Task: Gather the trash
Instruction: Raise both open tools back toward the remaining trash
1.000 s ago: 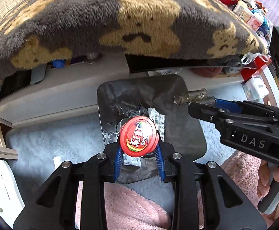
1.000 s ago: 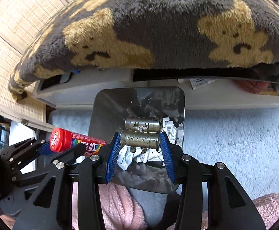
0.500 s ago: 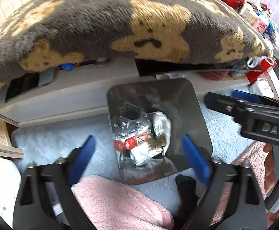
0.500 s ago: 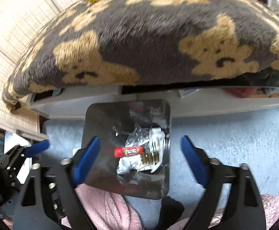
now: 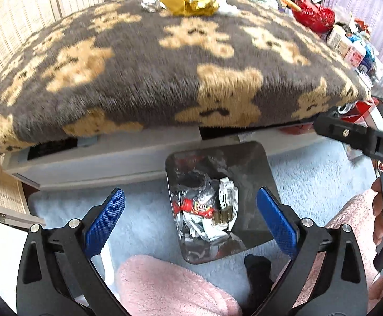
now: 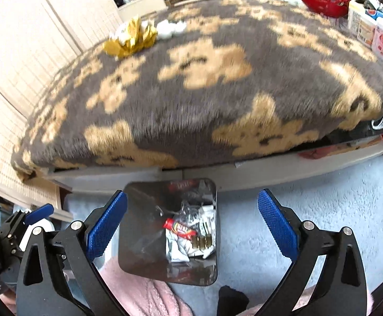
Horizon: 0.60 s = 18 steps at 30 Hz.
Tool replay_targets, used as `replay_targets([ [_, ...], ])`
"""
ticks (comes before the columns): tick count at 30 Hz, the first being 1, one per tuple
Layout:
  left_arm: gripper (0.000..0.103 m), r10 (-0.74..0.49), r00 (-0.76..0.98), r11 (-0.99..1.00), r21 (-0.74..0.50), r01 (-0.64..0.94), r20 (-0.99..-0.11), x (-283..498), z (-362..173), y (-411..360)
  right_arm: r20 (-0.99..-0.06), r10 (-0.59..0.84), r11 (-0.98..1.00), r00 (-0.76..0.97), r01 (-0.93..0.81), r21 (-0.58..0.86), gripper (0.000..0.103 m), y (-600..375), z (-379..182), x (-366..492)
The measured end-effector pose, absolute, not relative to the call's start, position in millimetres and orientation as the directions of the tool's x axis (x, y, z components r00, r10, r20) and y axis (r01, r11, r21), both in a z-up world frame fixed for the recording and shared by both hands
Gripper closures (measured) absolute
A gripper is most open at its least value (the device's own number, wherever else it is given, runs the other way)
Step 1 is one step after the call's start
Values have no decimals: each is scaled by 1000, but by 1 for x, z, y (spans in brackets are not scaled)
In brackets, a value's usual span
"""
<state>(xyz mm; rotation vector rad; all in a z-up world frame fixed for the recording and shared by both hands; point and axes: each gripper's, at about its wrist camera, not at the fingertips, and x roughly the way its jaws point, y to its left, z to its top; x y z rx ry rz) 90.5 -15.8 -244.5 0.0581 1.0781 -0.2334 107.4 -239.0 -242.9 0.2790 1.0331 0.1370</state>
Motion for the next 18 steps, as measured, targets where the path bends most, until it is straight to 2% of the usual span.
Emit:
replay_targets([
  [10, 8, -160, 527, 976, -55, 209, -835, 118, -202, -4, -760, 252, 948, 599, 3, 318, 3, -254, -195, 134],
  [18, 8, -146, 565, 982, -50, 182, -812, 161, -184, 7, -748, 254, 949, 614, -8, 316, 3, -256, -187, 178],
])
